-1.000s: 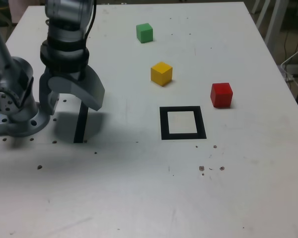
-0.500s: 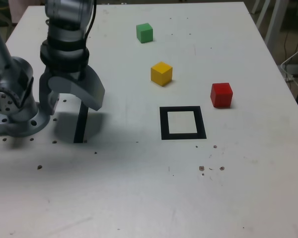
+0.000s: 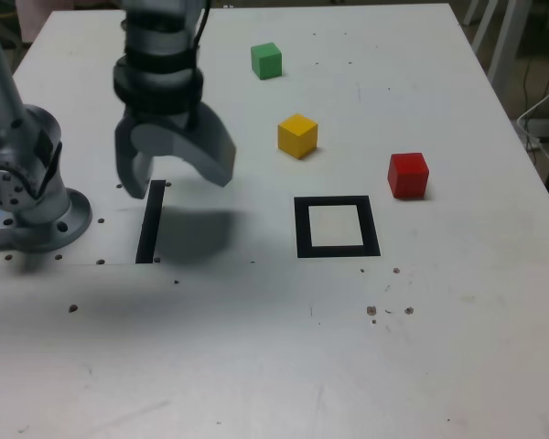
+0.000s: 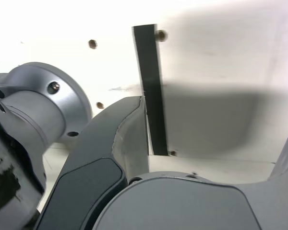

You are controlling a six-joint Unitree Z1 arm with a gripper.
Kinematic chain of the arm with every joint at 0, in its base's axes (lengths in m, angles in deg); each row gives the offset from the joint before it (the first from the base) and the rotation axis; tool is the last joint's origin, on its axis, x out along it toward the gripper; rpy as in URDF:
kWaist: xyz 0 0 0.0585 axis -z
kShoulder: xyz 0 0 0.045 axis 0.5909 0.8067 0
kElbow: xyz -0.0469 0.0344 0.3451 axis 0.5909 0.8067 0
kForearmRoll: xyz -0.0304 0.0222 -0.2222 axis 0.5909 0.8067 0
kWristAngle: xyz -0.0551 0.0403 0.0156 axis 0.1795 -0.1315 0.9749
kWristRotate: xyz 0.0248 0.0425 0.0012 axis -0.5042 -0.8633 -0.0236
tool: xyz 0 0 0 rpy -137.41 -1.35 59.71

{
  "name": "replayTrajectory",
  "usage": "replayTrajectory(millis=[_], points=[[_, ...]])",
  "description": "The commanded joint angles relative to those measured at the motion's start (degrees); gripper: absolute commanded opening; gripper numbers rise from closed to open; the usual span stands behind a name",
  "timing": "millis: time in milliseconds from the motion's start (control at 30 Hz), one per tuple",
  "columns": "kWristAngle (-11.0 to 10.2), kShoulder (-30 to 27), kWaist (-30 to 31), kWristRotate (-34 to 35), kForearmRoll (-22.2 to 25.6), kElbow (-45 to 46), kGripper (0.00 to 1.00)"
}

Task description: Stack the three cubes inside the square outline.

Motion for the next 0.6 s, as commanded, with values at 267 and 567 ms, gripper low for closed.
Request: replayTrajectory(millis=[267, 567], points=[[0.0, 6.7, 0.0, -1.5, 4.7, -12.3, 1.00], [0.0, 12.9, 0.0, -2.5, 7.3, -23.4, 1.00]])
